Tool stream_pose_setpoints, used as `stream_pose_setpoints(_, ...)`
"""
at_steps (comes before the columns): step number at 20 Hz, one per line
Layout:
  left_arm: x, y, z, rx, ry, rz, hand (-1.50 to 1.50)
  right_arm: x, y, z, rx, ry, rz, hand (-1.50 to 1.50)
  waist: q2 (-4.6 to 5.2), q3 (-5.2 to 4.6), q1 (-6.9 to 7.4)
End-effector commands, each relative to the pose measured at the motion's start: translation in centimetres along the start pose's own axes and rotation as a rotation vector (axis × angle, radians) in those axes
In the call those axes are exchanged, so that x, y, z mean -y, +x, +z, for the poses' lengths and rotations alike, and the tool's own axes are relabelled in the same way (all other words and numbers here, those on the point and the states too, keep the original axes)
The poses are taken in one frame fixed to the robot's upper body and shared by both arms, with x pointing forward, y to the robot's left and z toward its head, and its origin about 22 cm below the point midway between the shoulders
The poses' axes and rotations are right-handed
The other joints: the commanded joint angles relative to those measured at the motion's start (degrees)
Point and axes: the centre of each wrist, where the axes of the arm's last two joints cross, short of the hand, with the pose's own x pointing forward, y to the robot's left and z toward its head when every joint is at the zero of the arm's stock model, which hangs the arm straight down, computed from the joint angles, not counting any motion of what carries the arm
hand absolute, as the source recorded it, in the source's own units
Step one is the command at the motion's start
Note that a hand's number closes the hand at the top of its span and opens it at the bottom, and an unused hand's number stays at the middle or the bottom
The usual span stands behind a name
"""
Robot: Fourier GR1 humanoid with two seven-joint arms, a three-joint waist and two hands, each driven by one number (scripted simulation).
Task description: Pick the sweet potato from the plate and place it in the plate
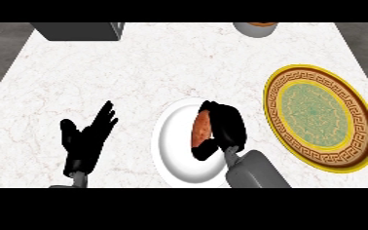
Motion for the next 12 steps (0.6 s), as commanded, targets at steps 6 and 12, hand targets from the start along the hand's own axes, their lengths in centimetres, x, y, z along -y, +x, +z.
stream_pose_setpoints(6, -0.9, -0.6, 0.3, -0.025, 0.04, 0.019, 0.0, -1.6, 4.4, 13.8, 0.268, -0.223, -0.076, 1.5, -0.63, -0.08, -2.08)
stream_pose_setpoints(12, -0.9, -0.1, 0.8, -0.013, 0.027, 0.005, 0.0, 0.8, 4.2, 18.0, 0.232, -0.508, -0.181, 1.5, -0.3, -0.04, -1.42)
